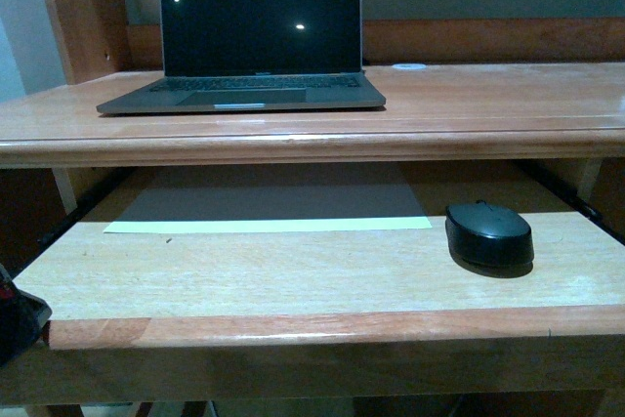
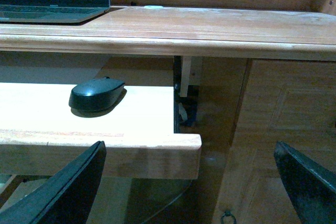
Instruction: Place mouse
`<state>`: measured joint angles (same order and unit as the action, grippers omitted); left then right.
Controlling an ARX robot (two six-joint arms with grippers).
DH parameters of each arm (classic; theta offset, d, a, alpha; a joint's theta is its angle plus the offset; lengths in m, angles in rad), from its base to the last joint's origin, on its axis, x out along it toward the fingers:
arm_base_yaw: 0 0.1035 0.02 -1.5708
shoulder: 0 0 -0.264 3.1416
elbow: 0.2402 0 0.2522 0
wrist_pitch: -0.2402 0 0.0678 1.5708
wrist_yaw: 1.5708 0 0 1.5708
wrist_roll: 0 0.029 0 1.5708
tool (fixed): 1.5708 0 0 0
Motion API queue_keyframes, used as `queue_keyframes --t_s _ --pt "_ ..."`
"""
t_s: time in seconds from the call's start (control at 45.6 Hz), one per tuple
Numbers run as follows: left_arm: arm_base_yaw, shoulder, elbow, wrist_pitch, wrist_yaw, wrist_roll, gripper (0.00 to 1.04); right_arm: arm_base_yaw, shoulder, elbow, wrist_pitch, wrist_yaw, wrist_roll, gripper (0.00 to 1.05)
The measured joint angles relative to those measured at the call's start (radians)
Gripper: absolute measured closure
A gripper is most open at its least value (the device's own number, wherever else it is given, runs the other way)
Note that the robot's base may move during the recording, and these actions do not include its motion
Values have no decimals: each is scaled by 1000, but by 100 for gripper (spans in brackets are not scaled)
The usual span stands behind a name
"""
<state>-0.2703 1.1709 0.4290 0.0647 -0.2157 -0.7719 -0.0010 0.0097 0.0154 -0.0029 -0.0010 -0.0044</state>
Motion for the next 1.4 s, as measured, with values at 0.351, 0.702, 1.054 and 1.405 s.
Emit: queue_keyframes --t_s 0.351,0.702,1.054,1.405 --pt "77 -208 94 -214 -70 611 7 0 0 0 0 0 0 7" --pt "97 -435 -51 265 29 914 36 0 0 0 -1 0 0 7" --pt "162 -567 -196 325 99 792 84 0 0 0 0 0 0 7" --pt "269 -693 -309 298 213 774 103 0 0 0 0 -3 0 7"
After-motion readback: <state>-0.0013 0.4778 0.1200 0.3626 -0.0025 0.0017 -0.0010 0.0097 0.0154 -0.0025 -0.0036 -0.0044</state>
